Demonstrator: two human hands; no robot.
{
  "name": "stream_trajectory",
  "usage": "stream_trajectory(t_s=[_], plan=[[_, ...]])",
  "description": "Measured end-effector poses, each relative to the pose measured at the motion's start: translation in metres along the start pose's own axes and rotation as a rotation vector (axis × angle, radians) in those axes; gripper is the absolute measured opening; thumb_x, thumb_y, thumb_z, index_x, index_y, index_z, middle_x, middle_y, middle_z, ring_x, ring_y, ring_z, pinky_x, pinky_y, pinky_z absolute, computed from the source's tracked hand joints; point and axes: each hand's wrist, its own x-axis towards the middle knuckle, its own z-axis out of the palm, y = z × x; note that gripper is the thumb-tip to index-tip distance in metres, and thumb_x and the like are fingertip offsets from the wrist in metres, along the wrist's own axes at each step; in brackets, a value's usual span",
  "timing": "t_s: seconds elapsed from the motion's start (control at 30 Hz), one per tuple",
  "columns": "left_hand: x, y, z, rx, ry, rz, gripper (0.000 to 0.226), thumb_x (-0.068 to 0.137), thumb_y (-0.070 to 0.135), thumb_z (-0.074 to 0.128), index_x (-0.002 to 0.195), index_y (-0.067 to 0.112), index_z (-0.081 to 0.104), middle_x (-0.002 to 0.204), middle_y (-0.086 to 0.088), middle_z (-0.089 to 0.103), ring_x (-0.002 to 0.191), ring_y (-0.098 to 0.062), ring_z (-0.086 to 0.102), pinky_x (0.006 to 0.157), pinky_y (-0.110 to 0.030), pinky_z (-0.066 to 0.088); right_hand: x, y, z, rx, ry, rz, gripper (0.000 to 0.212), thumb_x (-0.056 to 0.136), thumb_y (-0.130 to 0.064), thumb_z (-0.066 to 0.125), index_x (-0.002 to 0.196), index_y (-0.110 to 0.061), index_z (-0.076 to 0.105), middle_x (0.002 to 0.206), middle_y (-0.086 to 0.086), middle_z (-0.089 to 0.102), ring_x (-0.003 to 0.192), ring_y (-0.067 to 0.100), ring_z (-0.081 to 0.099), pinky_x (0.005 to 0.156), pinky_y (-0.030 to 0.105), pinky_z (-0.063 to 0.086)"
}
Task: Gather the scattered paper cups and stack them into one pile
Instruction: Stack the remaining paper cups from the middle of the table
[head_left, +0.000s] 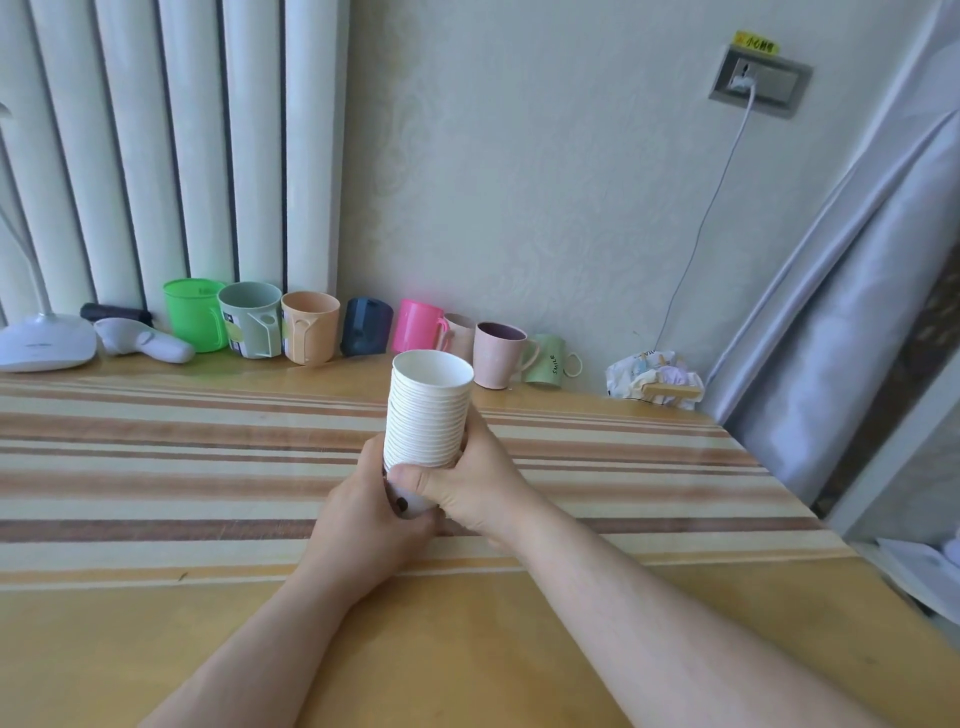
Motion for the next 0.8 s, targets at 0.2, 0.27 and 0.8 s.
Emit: stream_trajectory(t_s=[0.2, 0.27, 0.8], plan=[[0.004, -0.008, -0.003, 0.039, -0.070, 0.094, 0.070, 0.065, 0.027, 0.084, 0.129, 0.041, 0.059, 0.108, 0.020, 0.064, 0.100, -0.007, 0.064, 0.079, -0.025, 0.051, -0.007, 0.030, 0.005, -0.127, 0.035, 0.083, 0.066, 0.061, -0.028, 0.095, 0.121, -0.031, 0.068, 0.112, -0.008, 0.083, 0.107, 0.012, 0.078, 0.096, 0.050, 0.066], [0.004, -0.007, -0.001, 0.079, -0.131, 0.120, 0.068, 0.069, 0.027, 0.079, 0.130, 0.047, 0.057, 0.107, 0.022, 0.069, 0.098, -0.004, 0.067, 0.077, -0.018, 0.053, -0.012, 0.036, -0.005, -0.176, 0.067, 0.108, 0.064, 0.059, -0.032, 0.095, 0.118, -0.032, 0.070, 0.108, -0.010, 0.083, 0.103, 0.009, 0.079, 0.091, 0.048, 0.067], [-0.009, 0.003, 0.019, 0.720, -0.270, 0.221, 0.070, 0.088, 0.081, 0.035, 0.150, 0.051, 0.046, 0.161, 0.017, 0.038, 0.154, -0.014, 0.026, 0.127, -0.038, 0.018, -0.021, 0.066, -0.069, -0.335, 0.342, 0.258, 0.051, 0.067, -0.041, 0.093, 0.111, -0.034, 0.066, 0.099, -0.018, 0.077, 0.095, 0.003, 0.072, 0.076, 0.028, 0.057]])
